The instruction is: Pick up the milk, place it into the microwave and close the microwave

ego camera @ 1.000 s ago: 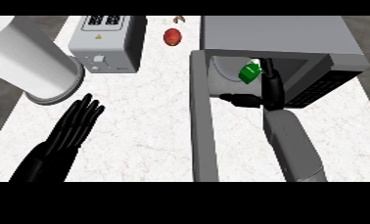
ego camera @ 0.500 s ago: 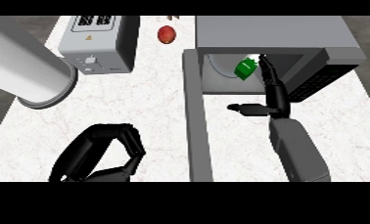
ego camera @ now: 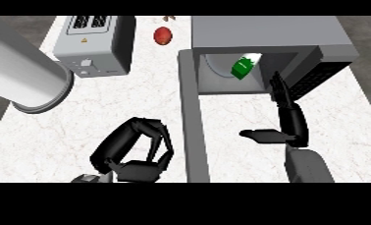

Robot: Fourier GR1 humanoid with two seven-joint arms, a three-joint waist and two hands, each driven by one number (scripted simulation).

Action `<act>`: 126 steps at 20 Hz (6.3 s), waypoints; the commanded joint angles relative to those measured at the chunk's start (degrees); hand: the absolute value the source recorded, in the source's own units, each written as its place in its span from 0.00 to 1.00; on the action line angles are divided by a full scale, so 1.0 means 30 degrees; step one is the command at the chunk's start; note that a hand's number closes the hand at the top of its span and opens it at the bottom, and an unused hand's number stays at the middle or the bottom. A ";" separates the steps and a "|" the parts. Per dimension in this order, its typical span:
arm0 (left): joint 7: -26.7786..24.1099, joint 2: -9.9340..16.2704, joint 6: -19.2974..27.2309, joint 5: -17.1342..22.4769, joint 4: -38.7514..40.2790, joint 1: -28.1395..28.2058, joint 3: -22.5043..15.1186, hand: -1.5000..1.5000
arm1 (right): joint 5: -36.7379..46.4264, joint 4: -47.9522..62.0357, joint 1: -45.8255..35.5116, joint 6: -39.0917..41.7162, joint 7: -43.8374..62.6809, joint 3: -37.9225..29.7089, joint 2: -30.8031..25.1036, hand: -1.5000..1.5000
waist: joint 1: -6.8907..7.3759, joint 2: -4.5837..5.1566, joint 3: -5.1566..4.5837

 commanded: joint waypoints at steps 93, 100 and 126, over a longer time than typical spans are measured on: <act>-1.0752 -0.0252 1.9531 2.1562 1.7457 -1.7934 -1.0064 1.00 | -1.5556 -1.9855 0.4643 0.7797 1.1814 -0.1985 -0.8449 0.00 | -0.5974 0.1881 0.0021; -1.1293 -0.0252 1.9557 2.2085 1.7692 -1.7916 -1.0140 1.00 | -1.6289 -1.9865 0.4413 0.7817 1.2179 -0.2186 -0.8818 0.00 | -0.5971 0.1865 0.0027; -1.2390 -0.0252 1.9367 2.3623 1.8245 -1.8319 -1.0683 1.00 | -1.9281 -2.0045 0.3597 0.9269 1.3250 -0.2089 -1.0435 0.00 | -0.6015 0.1871 0.0035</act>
